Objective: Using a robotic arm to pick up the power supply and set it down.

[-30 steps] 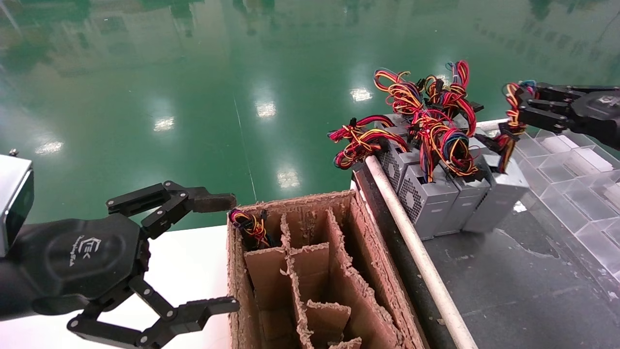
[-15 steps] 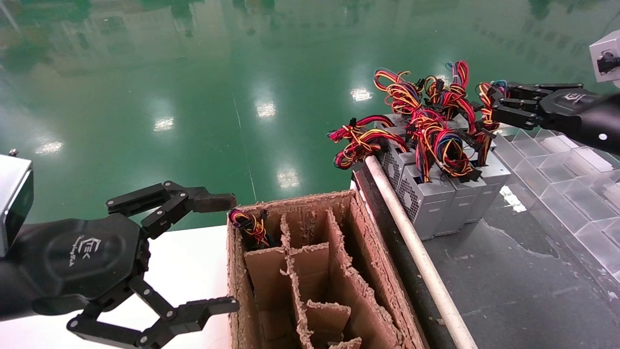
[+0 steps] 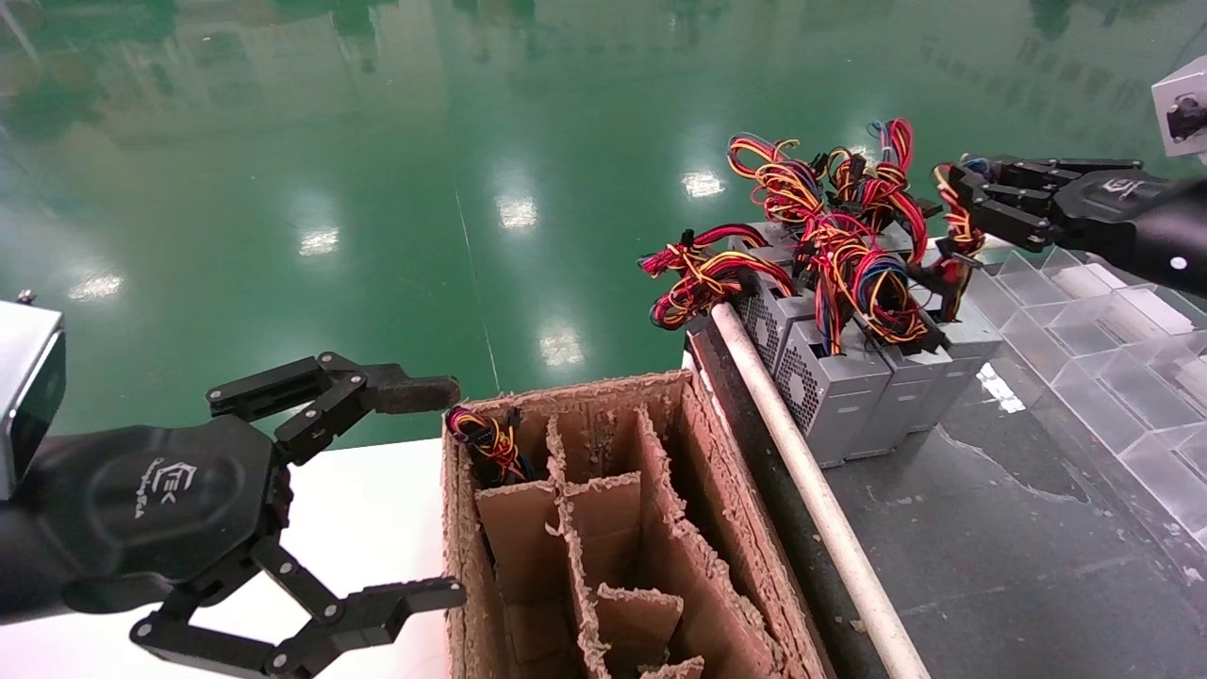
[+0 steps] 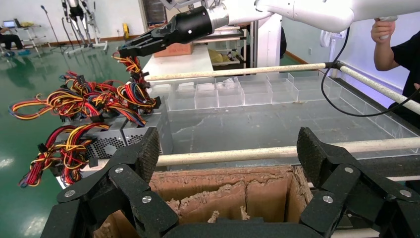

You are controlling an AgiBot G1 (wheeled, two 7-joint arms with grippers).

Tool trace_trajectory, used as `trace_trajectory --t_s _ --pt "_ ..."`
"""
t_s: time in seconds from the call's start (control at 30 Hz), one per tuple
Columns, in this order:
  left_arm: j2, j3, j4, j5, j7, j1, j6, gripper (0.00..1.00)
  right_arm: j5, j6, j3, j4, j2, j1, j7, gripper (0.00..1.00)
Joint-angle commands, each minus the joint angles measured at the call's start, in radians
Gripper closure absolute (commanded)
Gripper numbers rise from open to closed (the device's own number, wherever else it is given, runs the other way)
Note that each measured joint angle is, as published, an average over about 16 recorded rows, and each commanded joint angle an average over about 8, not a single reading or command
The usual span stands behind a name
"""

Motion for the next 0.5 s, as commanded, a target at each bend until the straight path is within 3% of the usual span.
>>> trace_trajectory --t_s 0.03,0.5 --pt "0.000 0.000 0.000 0.000 0.000 0.000 0.000 0.00 -0.002 -0.005 -0.003 0.001 0.000 0.001 0.002 0.00" --pt "0.000 0.000 0.000 0.000 0.000 0.000 0.000 0.00 -0.037 -0.019 -0.027 -0.002 0.006 0.022 0.025 0.00"
